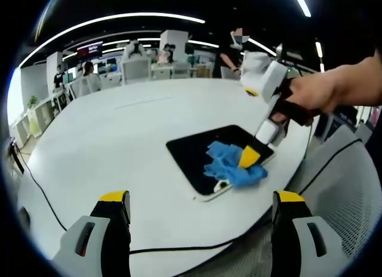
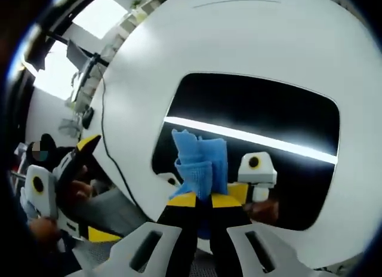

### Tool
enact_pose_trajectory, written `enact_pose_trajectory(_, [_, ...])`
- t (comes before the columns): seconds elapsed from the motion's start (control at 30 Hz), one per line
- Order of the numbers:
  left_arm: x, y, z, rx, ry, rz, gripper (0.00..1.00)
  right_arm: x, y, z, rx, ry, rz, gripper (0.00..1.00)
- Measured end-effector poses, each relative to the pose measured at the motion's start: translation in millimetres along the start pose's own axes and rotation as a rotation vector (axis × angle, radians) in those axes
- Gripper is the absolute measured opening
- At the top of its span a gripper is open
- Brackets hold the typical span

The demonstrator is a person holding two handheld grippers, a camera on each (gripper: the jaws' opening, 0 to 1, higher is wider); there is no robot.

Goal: Wipe the mirror surface with the cleaning cloth until all visible marks leave the cleaned area.

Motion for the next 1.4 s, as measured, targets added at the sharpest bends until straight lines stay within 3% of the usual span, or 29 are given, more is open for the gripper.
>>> enact_pose_trajectory(0.83, [0, 0.9, -1.8, 0.0, 0.001, 0.003, 0.99, 1, 2, -7.4, -0.011, -0.02, 0.003, 0.01])
enact_pose_trajectory(1.4, [1, 0.4, -0.1, -0.002, -0.003, 0.008, 0.99, 3, 18, -51.4, -0.009, -0.015, 0.021, 0.01])
Point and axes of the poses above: the point that each gripper's makers call its tool centre point, and the gripper's own axes: x roughly forward along the fingers, y roughly to its right, z roughly out of its underside, the point moved 2 cm from there along -x, roughly backward along the fingers, and after that the axes turned 7 degrees about -z, right-handed, at the moved point
